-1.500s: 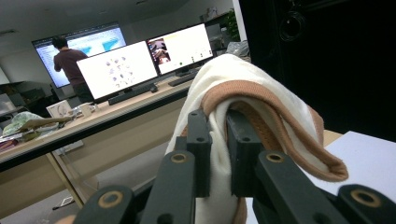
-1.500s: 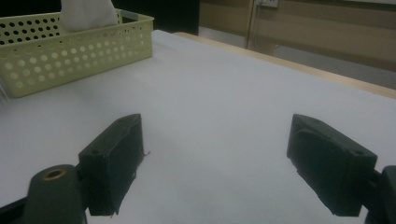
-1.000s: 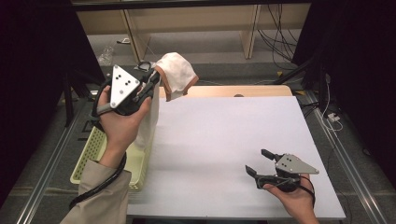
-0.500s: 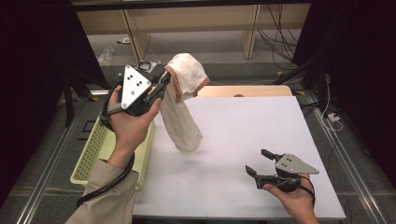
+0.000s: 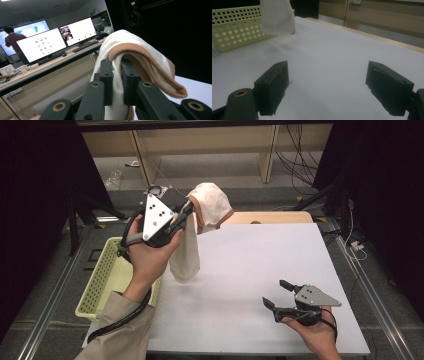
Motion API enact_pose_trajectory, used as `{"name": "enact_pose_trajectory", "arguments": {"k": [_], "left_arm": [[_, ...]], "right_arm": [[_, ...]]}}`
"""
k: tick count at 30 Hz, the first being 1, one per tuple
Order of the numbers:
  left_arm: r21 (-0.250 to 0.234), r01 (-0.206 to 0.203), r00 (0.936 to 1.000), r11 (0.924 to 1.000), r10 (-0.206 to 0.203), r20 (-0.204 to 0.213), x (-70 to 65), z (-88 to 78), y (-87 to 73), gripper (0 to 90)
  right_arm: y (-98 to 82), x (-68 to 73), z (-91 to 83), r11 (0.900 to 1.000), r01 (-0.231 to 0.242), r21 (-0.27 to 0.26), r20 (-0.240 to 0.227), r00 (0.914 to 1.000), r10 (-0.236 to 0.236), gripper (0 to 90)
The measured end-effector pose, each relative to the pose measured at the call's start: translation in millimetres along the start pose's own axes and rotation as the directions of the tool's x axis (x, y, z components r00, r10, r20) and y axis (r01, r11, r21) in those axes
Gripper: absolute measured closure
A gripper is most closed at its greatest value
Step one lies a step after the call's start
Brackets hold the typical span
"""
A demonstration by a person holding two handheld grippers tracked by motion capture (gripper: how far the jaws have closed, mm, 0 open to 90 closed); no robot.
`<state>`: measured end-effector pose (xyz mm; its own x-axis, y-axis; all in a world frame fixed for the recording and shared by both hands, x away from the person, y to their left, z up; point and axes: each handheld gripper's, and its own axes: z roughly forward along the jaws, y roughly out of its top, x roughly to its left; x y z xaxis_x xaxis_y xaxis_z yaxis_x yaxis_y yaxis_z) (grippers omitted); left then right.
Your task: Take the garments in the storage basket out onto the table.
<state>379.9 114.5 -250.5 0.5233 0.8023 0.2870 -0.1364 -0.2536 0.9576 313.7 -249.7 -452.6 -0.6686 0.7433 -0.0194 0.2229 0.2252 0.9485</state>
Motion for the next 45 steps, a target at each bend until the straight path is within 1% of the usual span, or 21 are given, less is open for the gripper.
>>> {"name": "enact_pose_trajectory", "arguments": {"k": [12,19,30,45], "left_arm": [[0.015,-0.020,0.9991,0.9997,0.019,0.038,-13.1,4.5,-3.0,80.9],[0.018,-0.016,0.9984,0.9997,0.015,0.055,-19.0,6.9,-5.4,80.9],[0.023,-0.013,0.9974,0.9997,0.011,0.071,-24.0,7.4,-9.5,80.9],[0.050,-0.005,0.9950,0.9987,0.000,0.100,-34.1,9.8,-20.9,80.9]], "right_arm": [[0.1,0.3,0.1,1.000,-0.002,0.001,-0.001,1.0000,0.002,19.5],[-0.1,0.0,0.1,1.000,0.000,0.000,-0.001,1.0000,0.000,19.5],[0.1,0.1,0.0,1.000,-0.003,0.001,-0.001,1.0000,0.003,19.5],[0.1,-0.1,-0.4,1.000,0.000,0.001,0.000,1.0000,0.000,19.5]]}}
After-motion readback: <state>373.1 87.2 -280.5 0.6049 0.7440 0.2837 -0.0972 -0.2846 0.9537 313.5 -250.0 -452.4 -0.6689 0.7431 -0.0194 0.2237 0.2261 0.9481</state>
